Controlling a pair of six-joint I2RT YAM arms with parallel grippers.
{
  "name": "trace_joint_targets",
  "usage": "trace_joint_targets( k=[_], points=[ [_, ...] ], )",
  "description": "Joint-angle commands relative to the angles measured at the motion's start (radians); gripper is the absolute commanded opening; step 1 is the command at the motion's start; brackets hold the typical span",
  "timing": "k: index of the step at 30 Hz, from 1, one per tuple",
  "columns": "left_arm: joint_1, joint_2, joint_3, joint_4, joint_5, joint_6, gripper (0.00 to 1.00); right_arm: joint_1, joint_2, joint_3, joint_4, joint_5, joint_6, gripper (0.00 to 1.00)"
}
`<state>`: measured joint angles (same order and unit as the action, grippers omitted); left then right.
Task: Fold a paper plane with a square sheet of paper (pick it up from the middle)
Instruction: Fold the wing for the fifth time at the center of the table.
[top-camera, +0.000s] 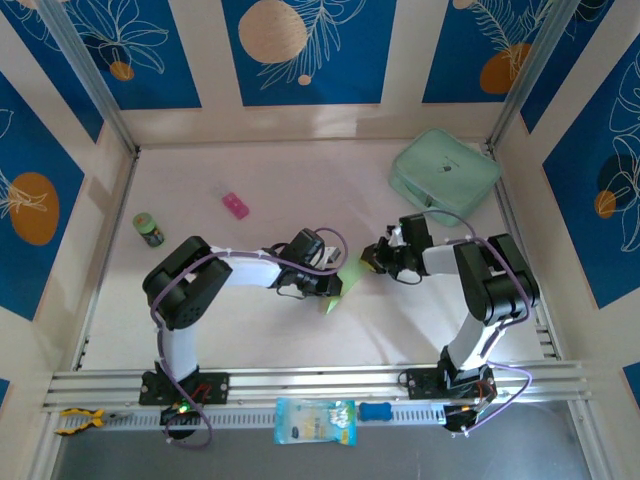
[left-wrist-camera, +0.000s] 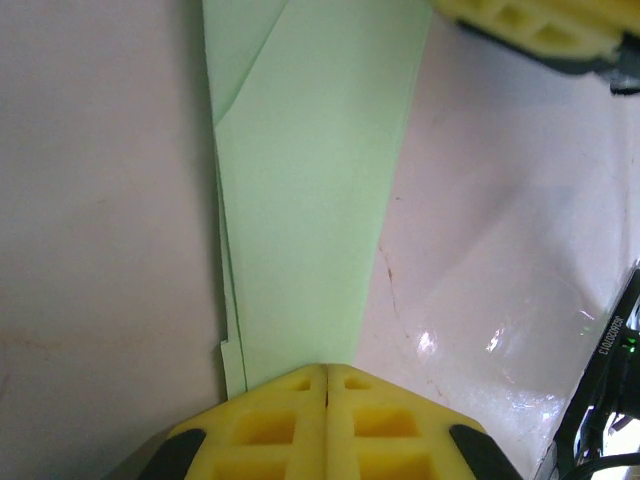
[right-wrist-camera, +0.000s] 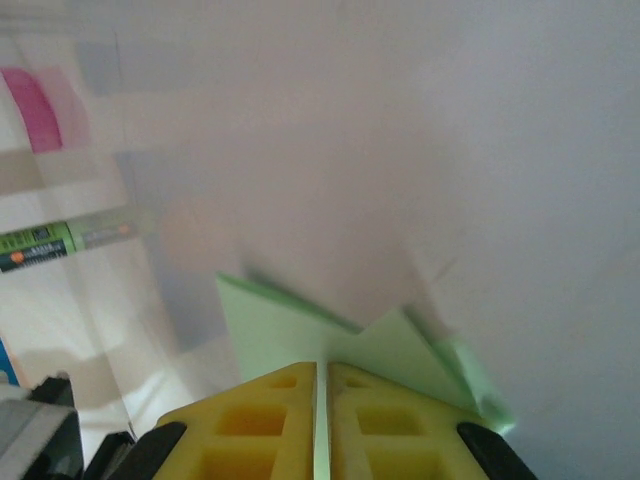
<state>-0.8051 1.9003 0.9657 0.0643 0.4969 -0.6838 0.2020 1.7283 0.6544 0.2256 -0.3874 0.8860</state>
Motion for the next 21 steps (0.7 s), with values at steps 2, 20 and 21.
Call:
trace_joint_targets(
  k=[2,20,21],
  points=[
    [-0.001,0.051,-0.046,-0.141,-0.017,-0.004,0.00,-0.085,0.042,-0.018,0.026,0.018,-0.041,0.13],
    [-0.001,0.036,-0.043,-0.130,-0.011,-0.012,0.00,0.071,-0.161,-0.009,-0.111,0.068,-0.046,0.15],
    [-0.001,0.034,-0.042,-0.129,-0.009,-0.013,0.00,0.090,-0.153,-0.013,-0.099,0.061,-0.038,0.15]
  ],
)
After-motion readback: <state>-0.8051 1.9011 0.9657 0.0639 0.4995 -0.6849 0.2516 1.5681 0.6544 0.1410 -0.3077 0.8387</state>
